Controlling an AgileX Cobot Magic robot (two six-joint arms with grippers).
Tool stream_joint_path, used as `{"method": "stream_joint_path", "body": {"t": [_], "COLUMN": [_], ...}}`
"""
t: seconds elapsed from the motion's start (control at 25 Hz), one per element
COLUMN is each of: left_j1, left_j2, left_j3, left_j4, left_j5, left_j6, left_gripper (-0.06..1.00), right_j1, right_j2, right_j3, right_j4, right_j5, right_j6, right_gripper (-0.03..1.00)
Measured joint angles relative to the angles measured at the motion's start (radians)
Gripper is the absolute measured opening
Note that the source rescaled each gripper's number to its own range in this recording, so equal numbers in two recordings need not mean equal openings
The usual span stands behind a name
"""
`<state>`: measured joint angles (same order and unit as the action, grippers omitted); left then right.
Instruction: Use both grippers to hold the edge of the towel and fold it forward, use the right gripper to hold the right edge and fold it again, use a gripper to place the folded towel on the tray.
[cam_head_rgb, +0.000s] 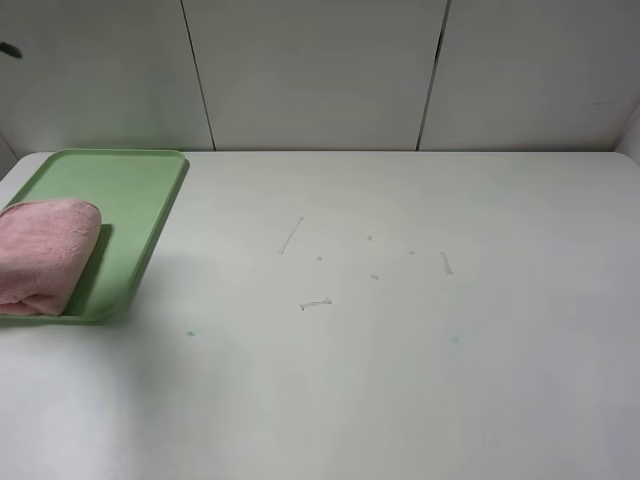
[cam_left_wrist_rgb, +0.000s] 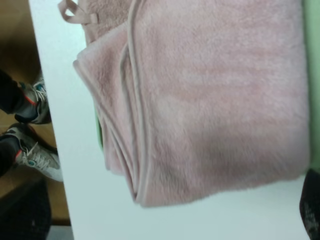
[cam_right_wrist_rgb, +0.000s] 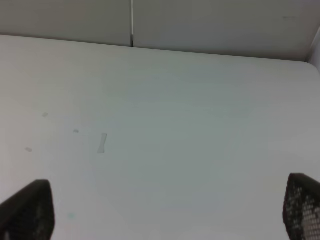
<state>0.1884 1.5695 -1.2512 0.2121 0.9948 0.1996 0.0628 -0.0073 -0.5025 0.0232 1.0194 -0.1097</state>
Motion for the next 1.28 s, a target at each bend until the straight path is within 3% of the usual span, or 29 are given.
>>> {"method": "stream_joint_path", "body": {"t": [0.44,0.84,1.04,1.28], "left_j1": [-0.015,-0.015,-0.015,-0.015], "left_j2": [-0.315,-0.626,-0.795,-1.033], "left_j3": [0.0,0.006,0.105,0.307], "left_j4": [-0.114,-0.123,-0.154,-0.235], "left_j5": [0.112,0.194,0.187,0.108], "left_j6": [0.0,0.0,-0.001,-0.001], "left_gripper": [1.0,1.0,1.0,1.0], "right_j1": [0.0,0.0,0.0,0.0], "right_j2": [0.0,0.0,0.0,0.0], "right_j3": [0.0,0.0,0.0,0.0], "right_j4": [0.0,0.0,0.0,0.0], "right_j5": [0.0,0.0,0.0,0.0], "right_j6": [0.0,0.0,0.0,0.0], "right_gripper": [1.0,1.0,1.0,1.0]}}
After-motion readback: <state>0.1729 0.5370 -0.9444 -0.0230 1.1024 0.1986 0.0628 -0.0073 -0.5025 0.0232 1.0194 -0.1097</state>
